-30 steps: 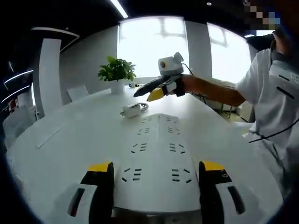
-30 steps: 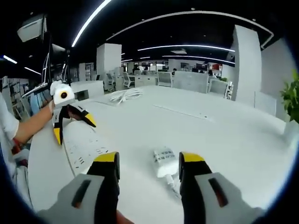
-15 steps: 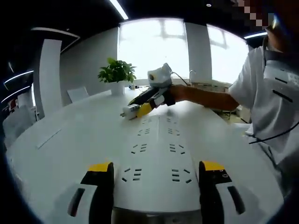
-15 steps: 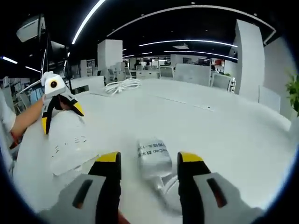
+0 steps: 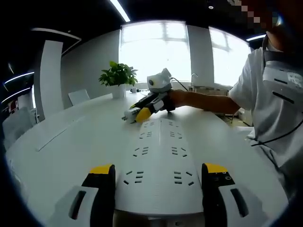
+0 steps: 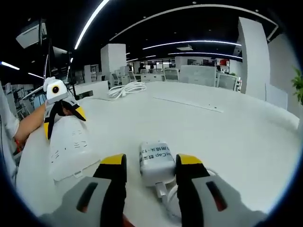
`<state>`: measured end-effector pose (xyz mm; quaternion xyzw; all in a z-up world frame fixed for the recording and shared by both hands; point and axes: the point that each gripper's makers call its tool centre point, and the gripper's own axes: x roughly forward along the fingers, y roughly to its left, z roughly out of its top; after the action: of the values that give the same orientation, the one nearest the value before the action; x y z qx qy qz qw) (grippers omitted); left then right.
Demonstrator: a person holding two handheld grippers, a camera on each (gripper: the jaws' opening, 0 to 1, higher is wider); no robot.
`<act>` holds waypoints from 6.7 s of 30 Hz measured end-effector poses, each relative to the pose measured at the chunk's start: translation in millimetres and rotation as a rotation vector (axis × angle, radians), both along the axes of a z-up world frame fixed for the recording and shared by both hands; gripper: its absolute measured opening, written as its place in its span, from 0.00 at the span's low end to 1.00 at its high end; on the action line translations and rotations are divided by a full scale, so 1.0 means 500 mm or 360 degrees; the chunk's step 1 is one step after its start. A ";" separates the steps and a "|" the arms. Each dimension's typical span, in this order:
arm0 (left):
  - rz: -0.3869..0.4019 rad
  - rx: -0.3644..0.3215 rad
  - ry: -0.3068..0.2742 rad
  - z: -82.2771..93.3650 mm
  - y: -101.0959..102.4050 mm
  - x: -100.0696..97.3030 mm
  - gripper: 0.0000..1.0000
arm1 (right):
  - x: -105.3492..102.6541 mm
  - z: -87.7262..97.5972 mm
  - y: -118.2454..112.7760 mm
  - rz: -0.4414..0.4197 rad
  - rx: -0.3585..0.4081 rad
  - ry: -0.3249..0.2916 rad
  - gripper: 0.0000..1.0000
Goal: Straighten the power strip on the desk, plug the charger into it
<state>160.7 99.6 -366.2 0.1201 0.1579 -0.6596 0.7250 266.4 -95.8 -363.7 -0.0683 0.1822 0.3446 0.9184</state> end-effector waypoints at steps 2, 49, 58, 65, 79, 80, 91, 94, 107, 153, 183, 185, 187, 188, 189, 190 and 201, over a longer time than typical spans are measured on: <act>-0.0001 -0.0003 0.0000 0.000 0.000 0.000 0.75 | 0.001 -0.002 0.002 0.0003 -0.0009 -0.0006 0.40; -0.0004 -0.0037 0.0002 0.003 -0.002 0.000 0.75 | 0.014 -0.001 -0.018 -0.0070 0.0001 -0.0077 0.28; -0.0001 -0.0032 0.0001 0.003 -0.003 0.001 0.75 | 0.008 0.012 -0.022 -0.0142 0.0128 -0.0015 0.28; 0.0003 -0.0019 -0.0001 0.003 -0.004 0.001 0.75 | -0.022 0.038 -0.021 -0.0248 0.0395 0.0198 0.27; 0.0007 -0.0010 -0.0006 0.003 -0.006 0.000 0.75 | -0.166 0.111 0.052 -0.0094 0.0002 0.0471 0.27; 0.0007 -0.0012 -0.0006 0.003 -0.006 0.000 0.75 | -0.171 0.115 0.057 -0.0093 0.0004 0.0489 0.27; 0.0011 0.0000 -0.0007 0.002 -0.008 0.000 0.75 | -0.264 0.074 0.101 -0.0044 -0.0198 0.1031 0.27; 0.0011 0.0003 -0.0010 0.002 -0.009 0.000 0.75 | -0.274 0.068 0.105 -0.0044 -0.0302 0.1098 0.27; 0.0013 0.0017 -0.0017 0.000 -0.008 0.004 0.75 | -0.281 0.045 0.137 -0.0187 -0.0371 0.1421 0.27; 0.0006 0.0039 -0.0047 0.003 -0.012 0.006 0.74 | -0.274 0.045 0.156 -0.0669 -0.0515 0.1637 0.26; 0.0016 0.0055 -0.0082 0.002 -0.015 0.004 0.72 | -0.258 0.047 0.150 -0.0744 -0.0687 0.1464 0.25; 0.0017 0.0060 -0.0086 0.002 -0.015 0.004 0.72 | -0.251 0.049 0.152 -0.0754 -0.0713 0.1464 0.25; 0.0019 0.0059 -0.0090 0.002 -0.016 0.004 0.72 | -0.244 0.051 0.153 -0.0728 -0.0810 0.1413 0.25; 0.0020 0.0061 -0.0092 0.002 -0.017 0.004 0.72 | -0.249 0.050 0.158 -0.0727 -0.0826 0.1415 0.25; 0.0020 0.0062 -0.0094 0.002 -0.017 0.004 0.72 | -0.245 0.051 0.153 -0.0734 -0.0792 0.1428 0.25; 0.0019 0.0060 -0.0094 0.002 -0.017 0.003 0.72 | -0.248 0.050 0.151 -0.0775 -0.0687 0.1488 0.25; 0.0023 0.0049 -0.0115 0.004 -0.022 0.004 0.71 | -0.261 0.040 0.138 -0.0850 -0.0548 0.1570 0.25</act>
<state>162.4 88.6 -364.3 0.1537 0.1426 -0.6471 0.7330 135.9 -26.6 -343.9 0.0001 0.6524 0.0578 0.7557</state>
